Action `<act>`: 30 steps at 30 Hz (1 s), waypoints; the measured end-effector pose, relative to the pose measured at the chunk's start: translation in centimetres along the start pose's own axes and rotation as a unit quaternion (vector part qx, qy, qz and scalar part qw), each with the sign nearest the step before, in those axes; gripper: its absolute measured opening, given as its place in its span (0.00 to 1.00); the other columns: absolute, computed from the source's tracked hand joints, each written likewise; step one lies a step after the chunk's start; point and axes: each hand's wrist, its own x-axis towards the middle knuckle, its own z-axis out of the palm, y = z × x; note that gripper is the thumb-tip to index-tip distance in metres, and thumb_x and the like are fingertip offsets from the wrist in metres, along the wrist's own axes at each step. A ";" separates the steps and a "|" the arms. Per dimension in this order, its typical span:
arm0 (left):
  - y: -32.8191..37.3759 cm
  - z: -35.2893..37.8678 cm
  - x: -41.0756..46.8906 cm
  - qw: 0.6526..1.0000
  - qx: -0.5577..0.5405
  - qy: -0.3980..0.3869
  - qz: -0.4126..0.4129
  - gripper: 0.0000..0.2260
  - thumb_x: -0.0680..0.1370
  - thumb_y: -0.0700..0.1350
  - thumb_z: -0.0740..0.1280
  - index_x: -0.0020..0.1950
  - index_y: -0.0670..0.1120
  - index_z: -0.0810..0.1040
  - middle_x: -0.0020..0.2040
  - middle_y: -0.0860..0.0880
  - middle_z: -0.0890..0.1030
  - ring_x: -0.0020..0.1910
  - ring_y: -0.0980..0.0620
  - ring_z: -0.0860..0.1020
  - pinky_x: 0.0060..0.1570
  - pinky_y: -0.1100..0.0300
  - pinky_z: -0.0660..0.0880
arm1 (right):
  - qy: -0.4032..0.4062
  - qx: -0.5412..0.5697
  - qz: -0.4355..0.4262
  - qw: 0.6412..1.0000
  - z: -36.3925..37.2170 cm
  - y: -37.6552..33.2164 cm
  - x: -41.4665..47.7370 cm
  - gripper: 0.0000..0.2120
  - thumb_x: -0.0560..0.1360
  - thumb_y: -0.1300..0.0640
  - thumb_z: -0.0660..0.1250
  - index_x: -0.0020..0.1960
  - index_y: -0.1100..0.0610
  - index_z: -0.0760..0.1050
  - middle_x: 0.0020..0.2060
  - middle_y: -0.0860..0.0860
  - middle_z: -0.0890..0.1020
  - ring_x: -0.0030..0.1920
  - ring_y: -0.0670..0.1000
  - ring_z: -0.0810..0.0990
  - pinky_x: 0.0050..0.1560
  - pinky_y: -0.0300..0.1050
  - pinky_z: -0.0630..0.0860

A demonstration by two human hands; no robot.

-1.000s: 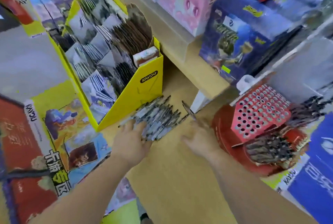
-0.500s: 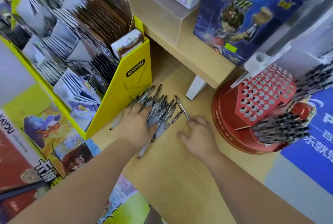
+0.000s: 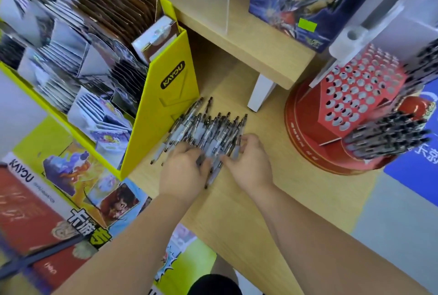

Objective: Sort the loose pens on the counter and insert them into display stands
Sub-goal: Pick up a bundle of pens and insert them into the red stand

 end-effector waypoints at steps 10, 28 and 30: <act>2.2 -0.6 2.5 0.995 0.070 -0.063 -0.037 0.15 0.81 0.51 0.66 0.61 0.42 0.79 0.55 0.43 0.78 0.47 0.42 0.81 0.38 0.56 0.72 | 0.020 0.008 0.032 0.999 0.8 0.4 0.7 0.33 0.69 0.42 0.77 0.69 0.51 0.71 0.55 0.51 0.79 0.50 0.53 0.80 0.44 0.44 0.74; 3.4 0.3 2.5 0.993 0.026 -0.093 -0.064 0.20 0.77 0.49 0.73 0.64 0.40 0.76 0.49 0.42 0.81 0.47 0.43 0.80 0.40 0.54 0.76 | -0.002 0.075 0.013 0.997 -0.8 3.6 -0.7 0.29 0.72 0.55 0.77 0.71 0.53 0.74 0.45 0.49 0.80 0.44 0.49 0.79 0.44 0.40 0.71; 3.8 0.3 2.6 0.992 0.035 -0.102 -0.071 0.17 0.77 0.50 0.73 0.59 0.40 0.78 0.46 0.44 0.81 0.44 0.45 0.80 0.42 0.52 0.80 | -0.009 0.087 0.021 0.996 -1.1 3.9 -0.8 0.28 0.72 0.55 0.76 0.71 0.53 0.74 0.45 0.49 0.80 0.45 0.49 0.79 0.45 0.40 0.72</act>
